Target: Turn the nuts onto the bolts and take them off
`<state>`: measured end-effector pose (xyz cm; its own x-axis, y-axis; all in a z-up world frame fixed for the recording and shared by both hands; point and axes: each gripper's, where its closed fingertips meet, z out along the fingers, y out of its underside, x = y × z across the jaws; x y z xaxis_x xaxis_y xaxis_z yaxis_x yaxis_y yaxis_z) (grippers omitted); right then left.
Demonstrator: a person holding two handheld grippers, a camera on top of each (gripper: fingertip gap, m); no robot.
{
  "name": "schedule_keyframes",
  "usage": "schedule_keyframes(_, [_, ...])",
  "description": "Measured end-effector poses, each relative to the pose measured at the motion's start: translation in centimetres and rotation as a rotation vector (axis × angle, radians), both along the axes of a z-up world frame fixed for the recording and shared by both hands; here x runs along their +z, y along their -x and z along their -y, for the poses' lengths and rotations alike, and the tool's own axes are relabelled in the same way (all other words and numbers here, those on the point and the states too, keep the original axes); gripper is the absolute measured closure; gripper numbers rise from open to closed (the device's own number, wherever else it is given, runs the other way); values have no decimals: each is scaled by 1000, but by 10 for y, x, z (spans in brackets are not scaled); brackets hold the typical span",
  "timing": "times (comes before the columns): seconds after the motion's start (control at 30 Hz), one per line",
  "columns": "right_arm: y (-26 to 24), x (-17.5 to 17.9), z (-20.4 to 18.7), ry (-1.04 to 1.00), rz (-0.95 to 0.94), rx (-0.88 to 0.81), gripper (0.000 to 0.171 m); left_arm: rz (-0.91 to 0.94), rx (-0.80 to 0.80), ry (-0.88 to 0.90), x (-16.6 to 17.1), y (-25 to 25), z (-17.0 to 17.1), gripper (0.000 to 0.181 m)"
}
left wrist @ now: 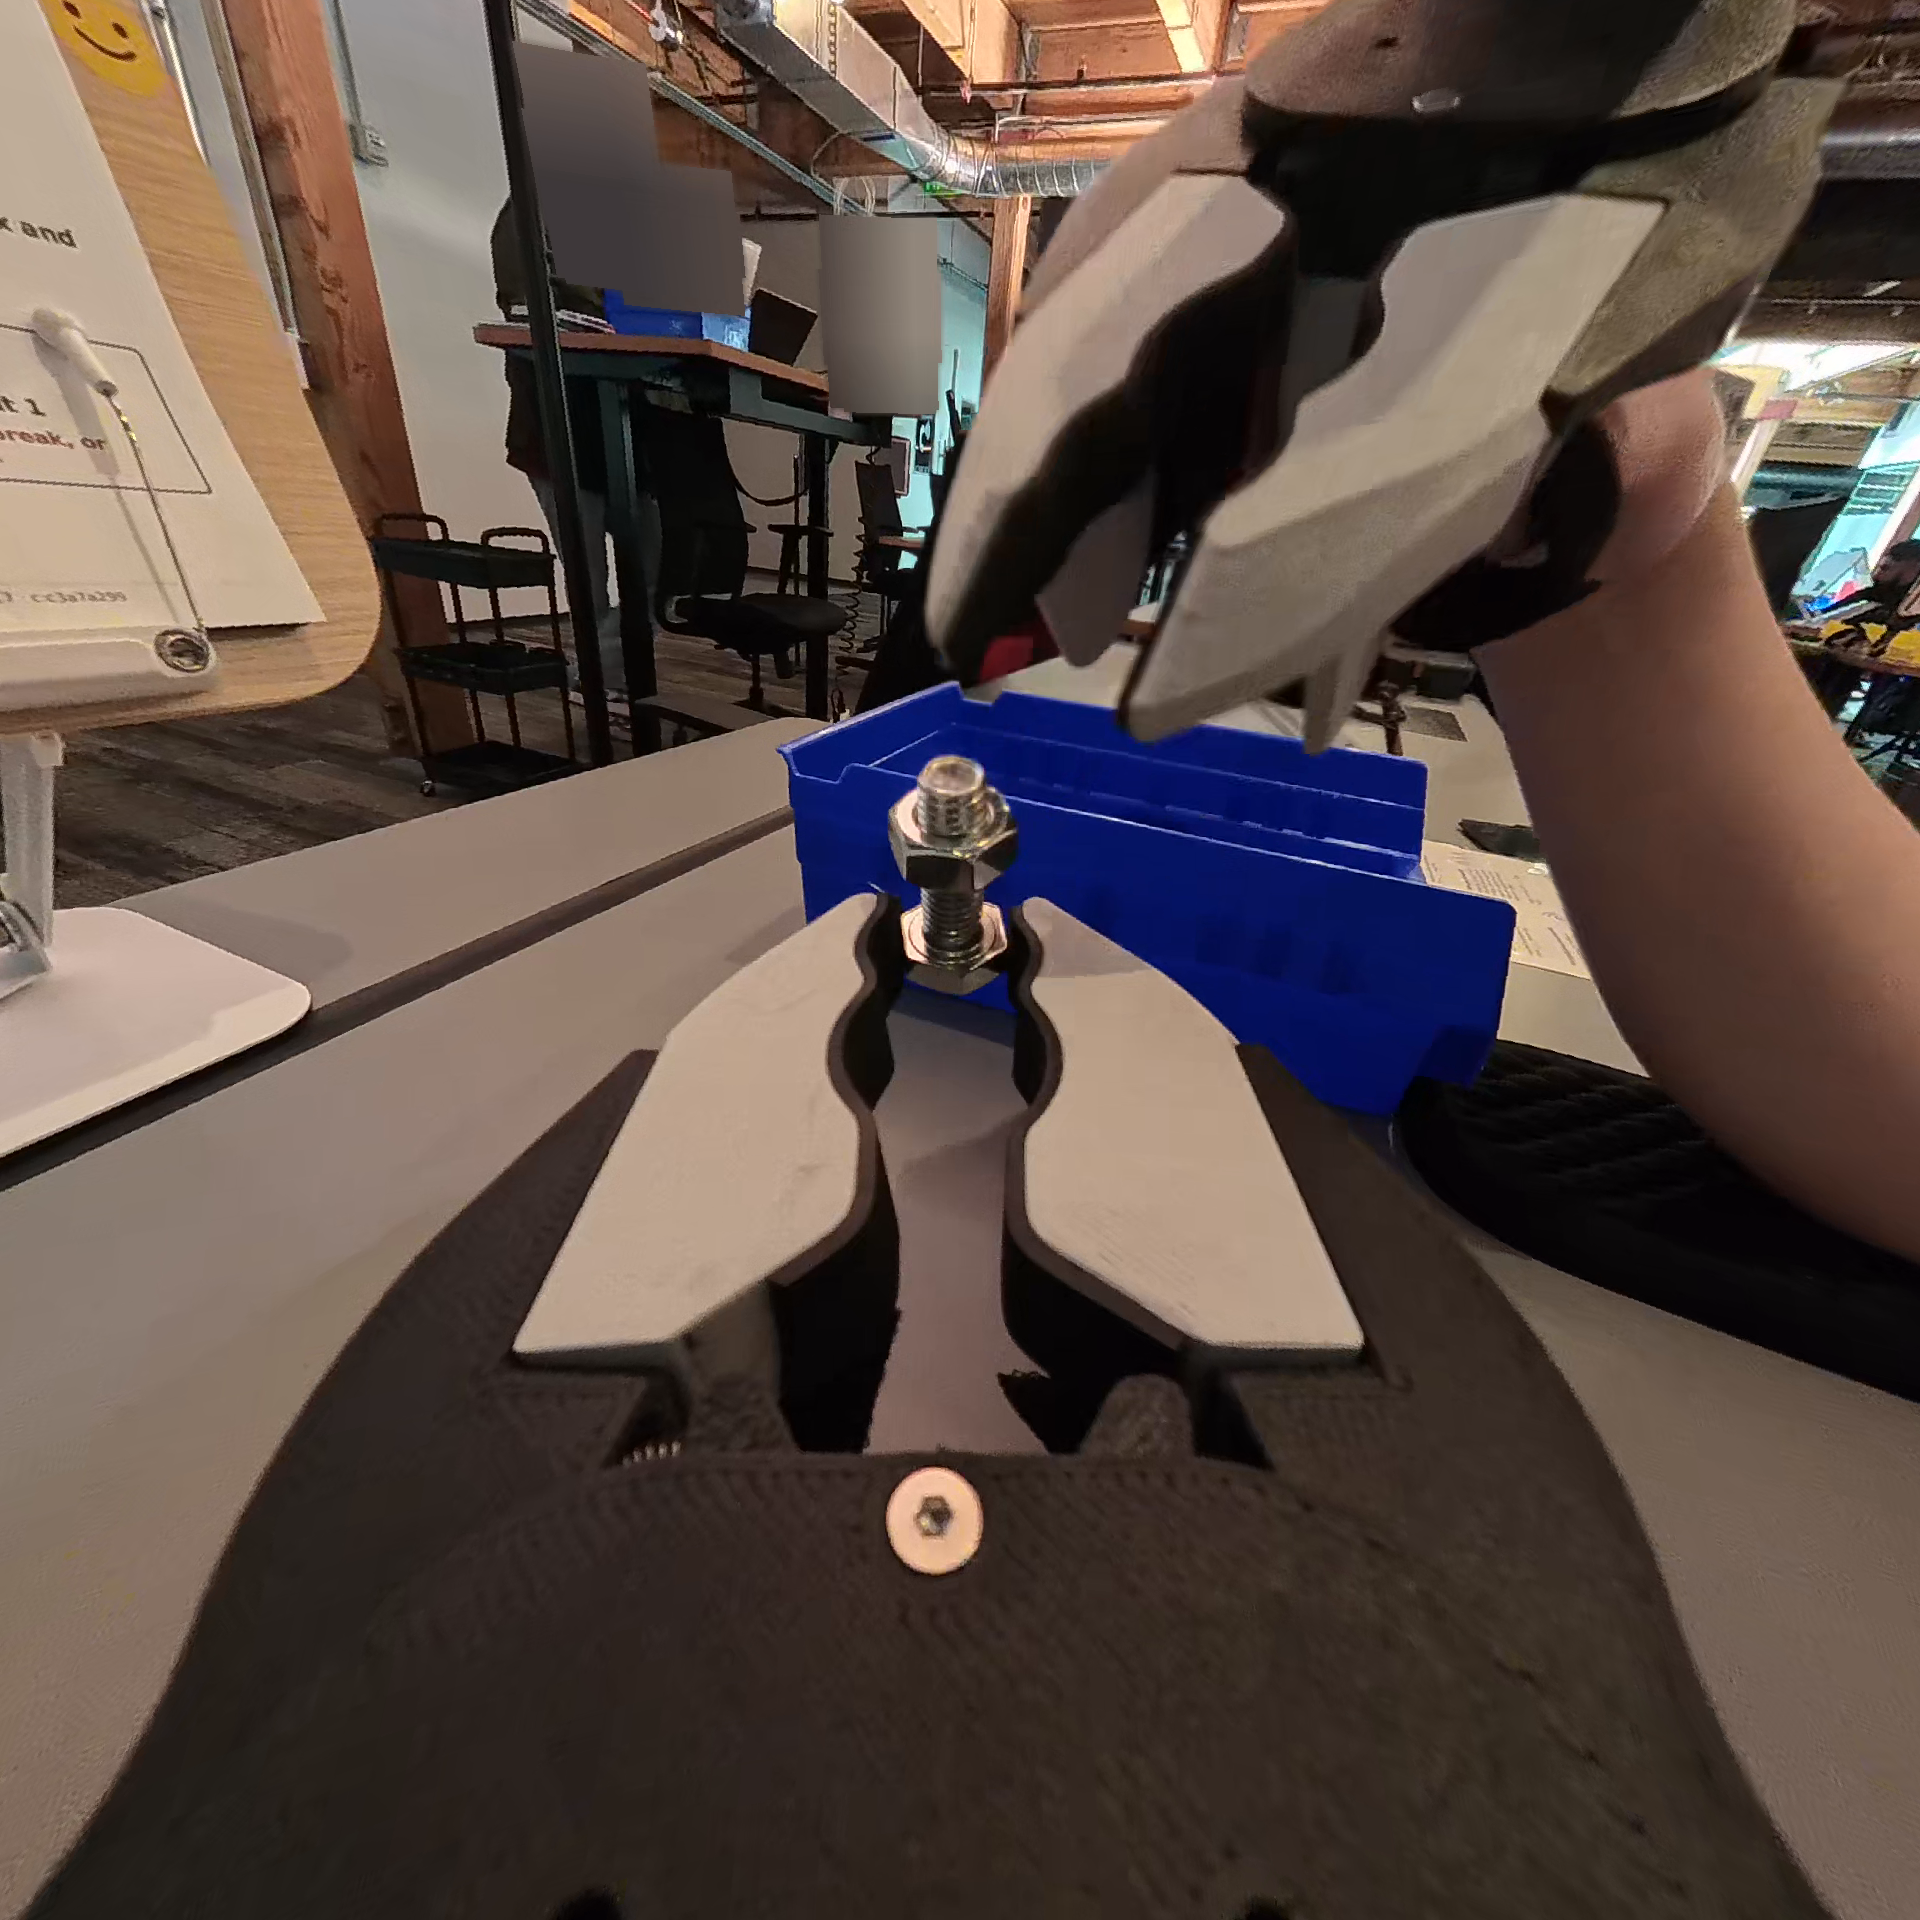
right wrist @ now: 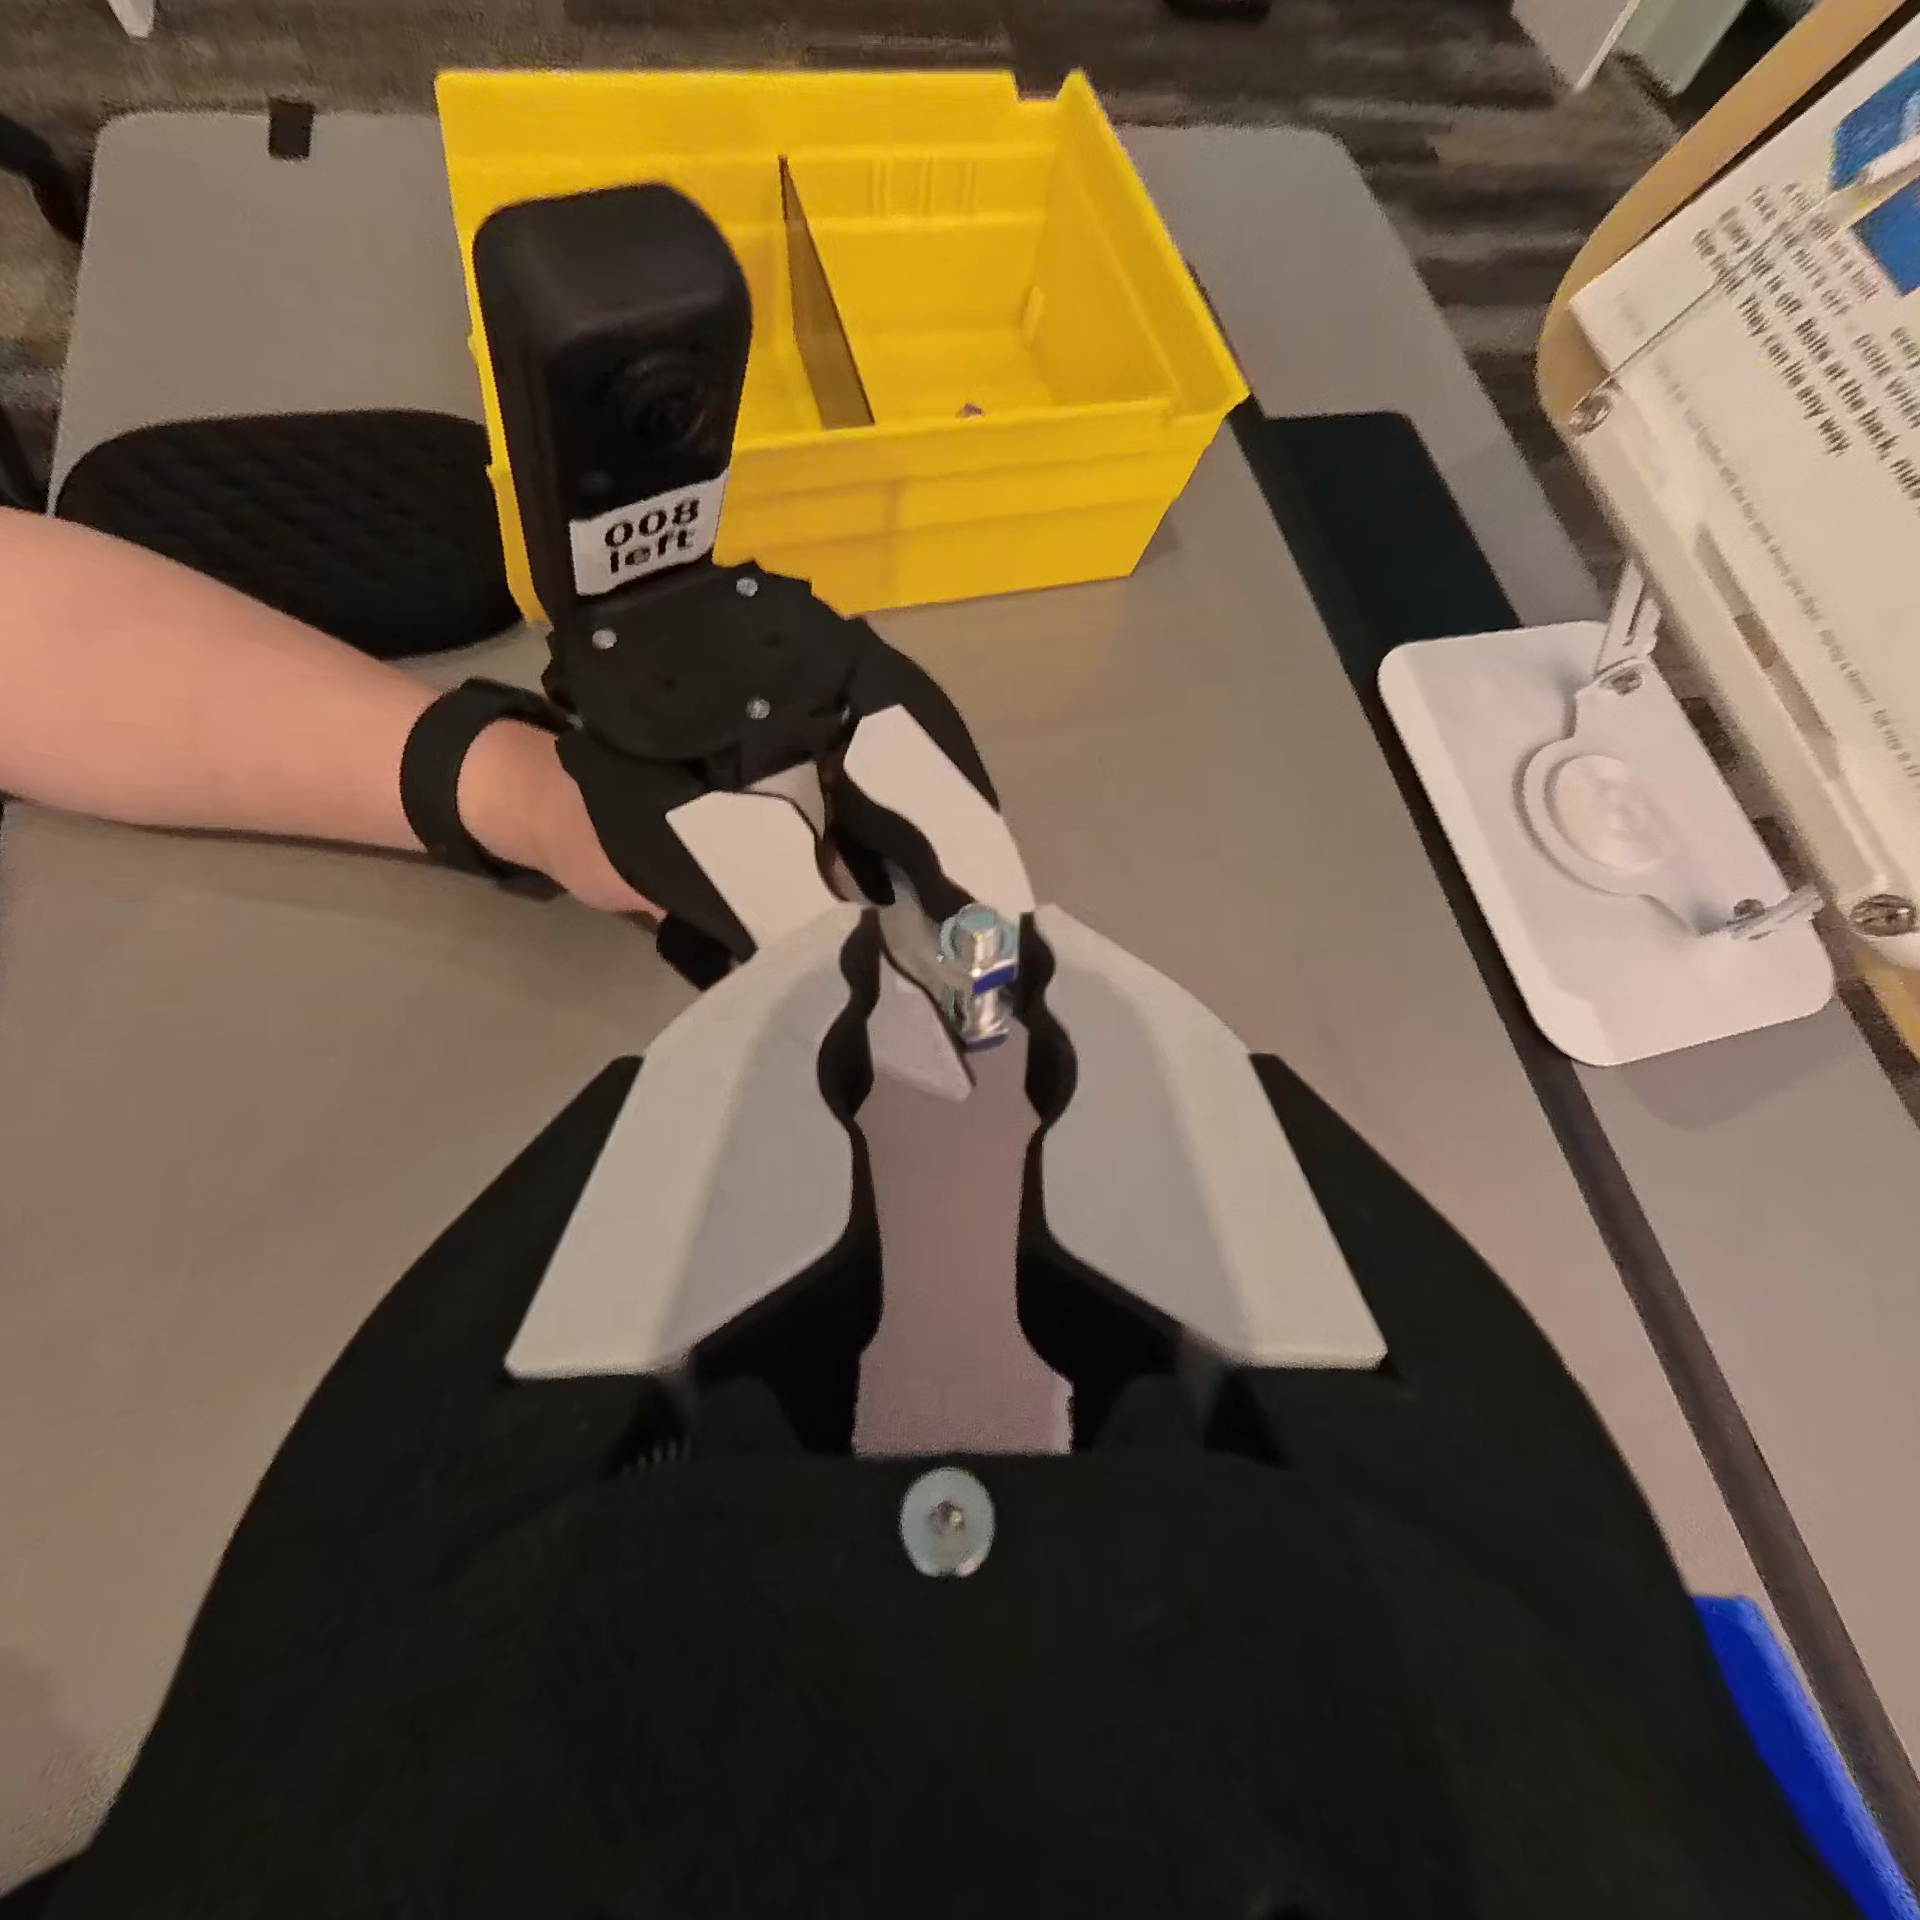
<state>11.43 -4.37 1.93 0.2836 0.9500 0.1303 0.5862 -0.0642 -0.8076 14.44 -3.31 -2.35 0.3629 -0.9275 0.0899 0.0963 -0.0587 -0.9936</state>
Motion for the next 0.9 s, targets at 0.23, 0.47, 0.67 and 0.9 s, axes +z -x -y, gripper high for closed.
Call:
schedule_keyframes(0.23, [0,-18,-9,-9,69,-10,145,-2,-11,-2,0,-1,2,163])
schedule_keyframes(0.47, [6,-20,-8,52,31,8,156,-1,-27,-5,1,-2,4,163])
schedule_keyframes(0.67, [-4,-9,-17,90,-19,-57,157,54,-24,27,5,0,1,141])
schedule_keyframes(0.9, [-103,38,-28,41,-67,-341,157,2,-17,71,-15,-6,-4,137])
